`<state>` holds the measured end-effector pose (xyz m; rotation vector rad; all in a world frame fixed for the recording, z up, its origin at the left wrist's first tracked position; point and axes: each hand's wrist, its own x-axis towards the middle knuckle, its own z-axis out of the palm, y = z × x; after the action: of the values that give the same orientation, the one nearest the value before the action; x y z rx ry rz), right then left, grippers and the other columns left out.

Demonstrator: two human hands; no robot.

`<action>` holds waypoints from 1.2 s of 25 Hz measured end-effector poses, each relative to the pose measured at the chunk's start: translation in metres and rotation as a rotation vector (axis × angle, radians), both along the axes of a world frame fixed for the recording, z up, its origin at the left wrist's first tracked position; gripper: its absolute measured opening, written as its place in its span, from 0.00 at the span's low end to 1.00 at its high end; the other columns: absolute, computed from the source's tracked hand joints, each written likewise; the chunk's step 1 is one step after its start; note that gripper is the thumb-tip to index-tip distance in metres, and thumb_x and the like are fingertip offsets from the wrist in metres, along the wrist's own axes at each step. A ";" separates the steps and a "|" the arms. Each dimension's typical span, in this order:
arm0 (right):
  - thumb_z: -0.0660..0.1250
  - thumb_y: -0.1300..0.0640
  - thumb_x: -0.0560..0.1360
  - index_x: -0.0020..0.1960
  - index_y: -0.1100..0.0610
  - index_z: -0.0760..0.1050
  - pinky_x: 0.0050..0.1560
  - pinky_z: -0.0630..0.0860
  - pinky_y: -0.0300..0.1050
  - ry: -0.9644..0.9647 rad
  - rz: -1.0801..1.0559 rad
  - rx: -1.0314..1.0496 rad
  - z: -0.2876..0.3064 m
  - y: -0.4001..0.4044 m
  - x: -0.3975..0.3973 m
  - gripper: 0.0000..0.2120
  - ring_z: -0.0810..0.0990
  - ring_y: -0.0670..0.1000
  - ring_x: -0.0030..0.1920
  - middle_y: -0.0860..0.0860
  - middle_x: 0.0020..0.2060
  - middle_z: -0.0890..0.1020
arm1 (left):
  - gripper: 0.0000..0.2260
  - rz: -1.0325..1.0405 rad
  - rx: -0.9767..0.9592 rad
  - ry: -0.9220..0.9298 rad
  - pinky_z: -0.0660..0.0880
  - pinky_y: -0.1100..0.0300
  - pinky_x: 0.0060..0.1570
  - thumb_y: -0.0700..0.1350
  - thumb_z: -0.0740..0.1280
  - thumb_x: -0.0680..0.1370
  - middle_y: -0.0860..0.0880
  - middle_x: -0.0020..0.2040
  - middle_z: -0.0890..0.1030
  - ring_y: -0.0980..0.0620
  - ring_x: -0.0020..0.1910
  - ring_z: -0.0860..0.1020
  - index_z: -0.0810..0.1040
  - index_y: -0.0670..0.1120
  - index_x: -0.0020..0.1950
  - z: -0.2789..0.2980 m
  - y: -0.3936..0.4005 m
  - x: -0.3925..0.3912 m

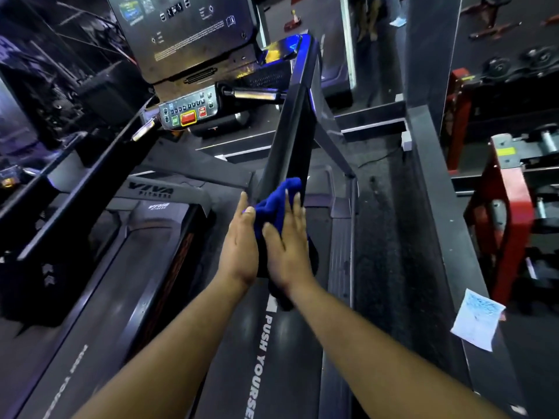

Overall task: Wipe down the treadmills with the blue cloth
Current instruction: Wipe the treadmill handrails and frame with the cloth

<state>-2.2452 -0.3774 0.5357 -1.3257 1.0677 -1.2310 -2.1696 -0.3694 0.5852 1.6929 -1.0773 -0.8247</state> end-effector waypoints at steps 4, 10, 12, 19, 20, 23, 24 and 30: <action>0.61 0.49 0.79 0.81 0.50 0.50 0.79 0.44 0.54 0.119 0.024 -0.054 0.014 -0.112 -0.011 0.34 0.45 0.53 0.80 0.52 0.81 0.46 | 0.32 -0.087 -0.017 -0.262 0.56 0.51 0.77 0.64 0.51 0.76 0.54 0.79 0.62 0.59 0.77 0.60 0.59 0.56 0.79 0.004 0.001 -0.002; 0.58 0.40 0.77 0.78 0.44 0.58 0.78 0.51 0.60 -0.133 0.130 -0.046 -0.035 -0.004 -0.005 0.30 0.52 0.49 0.80 0.48 0.80 0.57 | 0.35 -0.107 0.021 -0.226 0.54 0.64 0.72 0.65 0.51 0.75 0.54 0.80 0.59 0.62 0.75 0.58 0.51 0.57 0.80 0.007 0.007 0.002; 0.56 0.38 0.76 0.79 0.46 0.56 0.79 0.51 0.58 -0.097 0.081 -0.037 -0.039 -0.008 -0.003 0.34 0.52 0.47 0.80 0.48 0.80 0.56 | 0.37 -0.128 0.035 -0.231 0.53 0.68 0.67 0.68 0.51 0.73 0.56 0.80 0.58 0.62 0.75 0.58 0.52 0.56 0.81 0.006 0.003 0.002; 0.61 0.30 0.72 0.76 0.41 0.61 0.76 0.60 0.59 -0.130 0.018 0.208 -0.039 -0.062 0.002 0.35 0.64 0.49 0.76 0.47 0.76 0.66 | 0.37 -0.202 0.024 -0.329 0.50 0.67 0.67 0.68 0.51 0.77 0.53 0.81 0.54 0.59 0.79 0.53 0.51 0.50 0.81 0.010 0.004 0.003; 0.61 0.30 0.73 0.75 0.41 0.63 0.76 0.60 0.61 -0.147 0.028 0.205 -0.040 -0.038 0.005 0.34 0.64 0.50 0.76 0.48 0.76 0.67 | 0.34 -0.189 0.014 -0.316 0.51 0.66 0.67 0.65 0.53 0.80 0.53 0.81 0.54 0.58 0.78 0.54 0.51 0.50 0.81 0.009 0.005 0.003; 0.57 0.37 0.76 0.77 0.43 0.62 0.78 0.56 0.59 -0.118 0.004 0.113 -0.025 0.013 0.008 0.30 0.58 0.49 0.78 0.46 0.77 0.63 | 0.34 -0.171 0.002 -0.223 0.52 0.66 0.65 0.65 0.53 0.79 0.54 0.81 0.55 0.57 0.78 0.57 0.52 0.52 0.81 0.007 0.004 0.005; 0.56 0.38 0.76 0.78 0.44 0.59 0.79 0.53 0.56 -0.084 -0.008 0.086 -0.017 0.012 0.007 0.32 0.54 0.46 0.79 0.45 0.79 0.60 | 0.35 -0.155 0.005 -0.188 0.53 0.66 0.65 0.66 0.52 0.77 0.54 0.81 0.56 0.56 0.78 0.58 0.51 0.53 0.81 0.005 0.004 0.005; 0.61 0.50 0.81 0.81 0.48 0.49 0.74 0.42 0.41 0.148 0.042 0.028 0.025 -0.077 -0.006 0.33 0.43 0.47 0.80 0.50 0.81 0.44 | 0.37 -0.118 0.010 -0.267 0.53 0.67 0.66 0.68 0.50 0.75 0.55 0.81 0.54 0.57 0.78 0.56 0.51 0.54 0.81 0.007 0.001 0.003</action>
<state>-2.2507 -0.4546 0.5611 -1.4273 1.1511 -1.0969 -2.1663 -0.3683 0.5921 1.7970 -1.3670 -0.6904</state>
